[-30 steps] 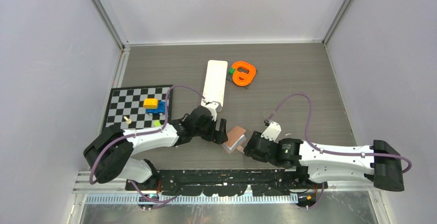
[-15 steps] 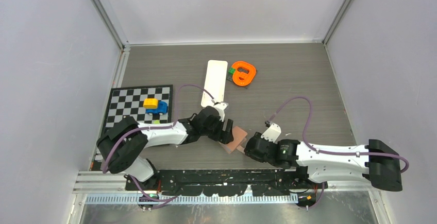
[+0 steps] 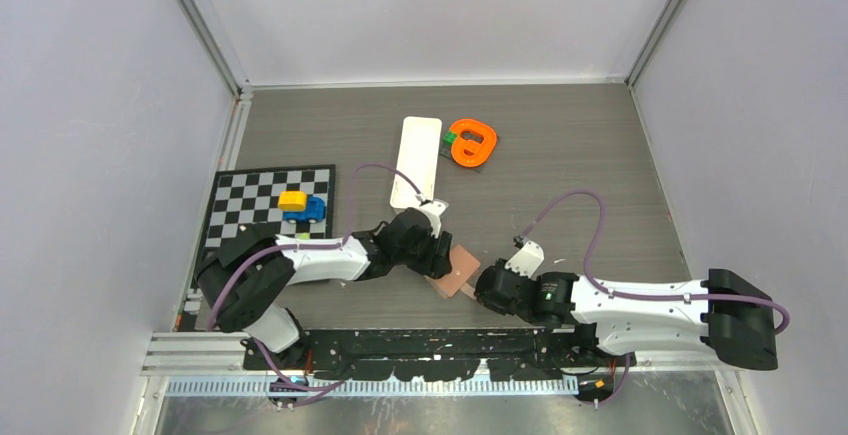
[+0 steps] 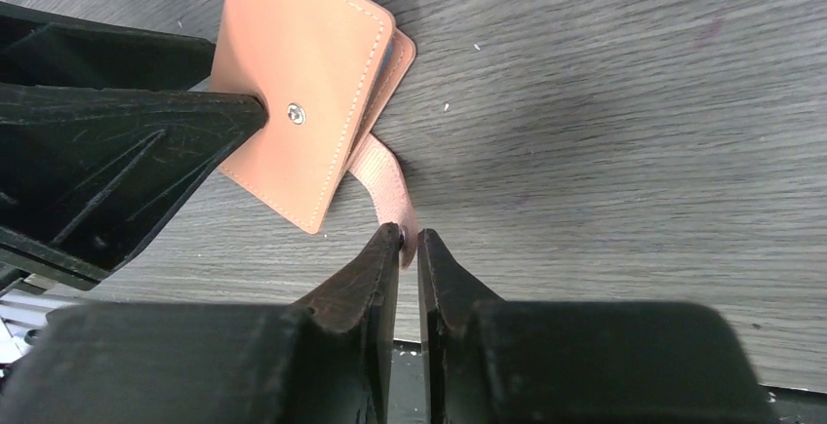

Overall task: Put the credit cards into the card holder
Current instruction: Close the card holder at the center of the board.

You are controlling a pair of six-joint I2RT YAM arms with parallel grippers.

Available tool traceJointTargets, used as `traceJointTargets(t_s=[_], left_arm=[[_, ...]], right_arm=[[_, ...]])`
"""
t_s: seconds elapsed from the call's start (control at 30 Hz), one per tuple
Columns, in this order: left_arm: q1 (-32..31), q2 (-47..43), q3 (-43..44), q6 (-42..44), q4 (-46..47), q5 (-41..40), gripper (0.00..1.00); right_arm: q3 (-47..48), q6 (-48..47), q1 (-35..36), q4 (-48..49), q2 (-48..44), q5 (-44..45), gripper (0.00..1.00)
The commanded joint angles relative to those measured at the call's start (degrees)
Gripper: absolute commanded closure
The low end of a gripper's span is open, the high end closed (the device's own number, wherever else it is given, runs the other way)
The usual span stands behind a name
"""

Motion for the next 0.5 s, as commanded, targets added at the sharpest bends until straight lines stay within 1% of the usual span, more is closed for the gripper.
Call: traceJointTargets(t_s=[0.0,0.13,0.17,0.33,0.47], left_arm=[[-0.32,0.88,0.06,-0.38,-1.71,-1.89,0.49],[-0.94,-0.02,-1.24,-3.06,-2.62,-2.96,0.54],[-1.41,-0.48,-1.78,-4.13,-2.88,-3.28,0.55],[-3.82,-3.47,-4.86,-11.12,-2.65,-5.79,0.58],[-5.97,-5.8,-6.02,-14.27,-2.88,-7.09,0.59]], right_arm=[[-0.94,1.29,-0.48,3.04,0.17,3.18,0.84],[-0.38,0.41,-0.61,3.43,0.19,3.89,0.98],[-0.12,0.0,-0.6,3.45,0.24,4.14,0.99],[2.41,-4.41,-1.15,4.16,1.56,5.53,1.0],[4.36,-8.52,-1.72,6.38,3.1,5.48,1.0]])
